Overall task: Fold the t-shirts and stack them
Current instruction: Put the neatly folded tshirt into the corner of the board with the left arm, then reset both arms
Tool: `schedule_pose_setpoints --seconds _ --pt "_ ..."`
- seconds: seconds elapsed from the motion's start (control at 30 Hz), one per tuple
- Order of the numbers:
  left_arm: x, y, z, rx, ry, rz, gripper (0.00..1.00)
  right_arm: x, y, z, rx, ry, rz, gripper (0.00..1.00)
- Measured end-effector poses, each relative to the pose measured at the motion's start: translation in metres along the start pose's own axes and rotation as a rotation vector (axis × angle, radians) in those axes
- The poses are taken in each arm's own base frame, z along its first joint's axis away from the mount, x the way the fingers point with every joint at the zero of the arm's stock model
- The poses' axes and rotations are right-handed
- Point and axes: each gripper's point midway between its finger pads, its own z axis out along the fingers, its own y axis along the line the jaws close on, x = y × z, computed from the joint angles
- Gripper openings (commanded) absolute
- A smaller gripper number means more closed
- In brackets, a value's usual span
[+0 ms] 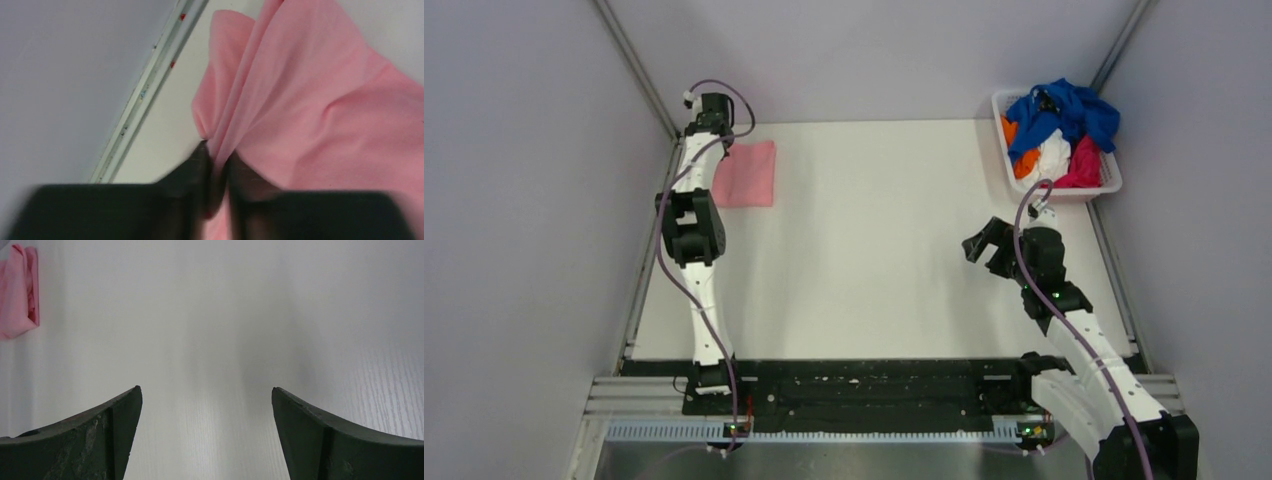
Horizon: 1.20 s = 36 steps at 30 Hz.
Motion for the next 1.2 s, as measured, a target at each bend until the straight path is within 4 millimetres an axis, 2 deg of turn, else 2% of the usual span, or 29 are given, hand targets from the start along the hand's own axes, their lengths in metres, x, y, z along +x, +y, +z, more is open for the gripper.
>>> schedule_pose_setpoints --seconds 0.03,0.07,0.23,0.3,0.37,0.4,0.5,0.63,0.7,0.73,0.77,0.83,0.9,0.93,1.03,1.1,1.2 --pt "-0.001 0.003 0.001 -0.001 0.001 -0.001 0.94 0.0 -0.001 0.0 0.005 0.001 -0.001 0.99" --pt "-0.003 0.006 0.003 -0.004 -0.001 -0.003 0.98 0.0 -0.002 0.0 0.009 0.0 -0.004 0.99" --pt "-0.021 0.013 0.003 0.001 -0.048 -0.045 0.99 0.005 -0.007 0.004 0.035 0.018 -0.006 0.99" --pt "-0.028 0.014 -0.005 0.022 -0.055 -0.06 0.99 0.007 -0.009 0.005 0.043 0.029 -0.005 0.99" --pt "-0.038 0.012 -0.022 0.07 -0.069 -0.096 0.99 0.008 -0.01 0.006 0.045 0.031 -0.005 0.99" --pt "-0.042 0.012 -0.033 0.102 -0.074 -0.114 0.99 0.007 -0.01 0.005 0.046 0.029 -0.005 0.99" --pt "-0.046 0.011 -0.085 0.235 -0.084 -0.18 0.99 0.005 -0.011 0.006 0.055 0.02 -0.003 0.99" --pt "-0.03 0.008 -0.181 0.498 -0.124 -0.291 0.99 0.001 -0.009 0.003 0.048 0.001 0.005 0.99" --pt "0.0 0.0 -0.231 0.634 -0.153 -0.318 0.99 -0.002 -0.006 0.0 0.035 -0.015 0.011 0.99" --pt "0.017 -0.006 -0.248 0.685 -0.152 -0.311 0.99 -0.004 -0.004 -0.002 0.026 -0.027 0.014 0.99" --pt "0.042 -0.015 -0.266 0.739 -0.148 -0.296 0.99 -0.006 -0.003 -0.004 0.019 -0.037 0.018 0.99" --pt "0.095 -0.034 -0.288 0.819 -0.104 -0.246 0.99 -0.007 -0.002 -0.007 0.008 -0.055 0.027 0.99" --pt "0.154 -0.05 -0.297 0.883 -0.033 -0.188 0.99 -0.004 -0.003 -0.009 0.005 -0.059 0.037 0.99" --pt "0.176 -0.052 -0.295 0.899 -0.004 -0.173 0.99 -0.002 -0.004 -0.009 0.003 -0.062 0.042 0.99" --pt "0.235 -0.043 -0.28 0.883 0.082 -0.178 0.99 0.01 -0.011 -0.008 0.01 -0.051 0.055 0.99" --pt "0.247 -0.038 -0.277 0.879 0.094 -0.189 0.99 0.019 -0.017 -0.007 0.022 -0.036 0.06 0.99" --pt "0.23 -0.039 -0.287 0.918 0.032 -0.227 0.99 0.027 -0.022 -0.006 0.037 -0.021 0.066 0.99"
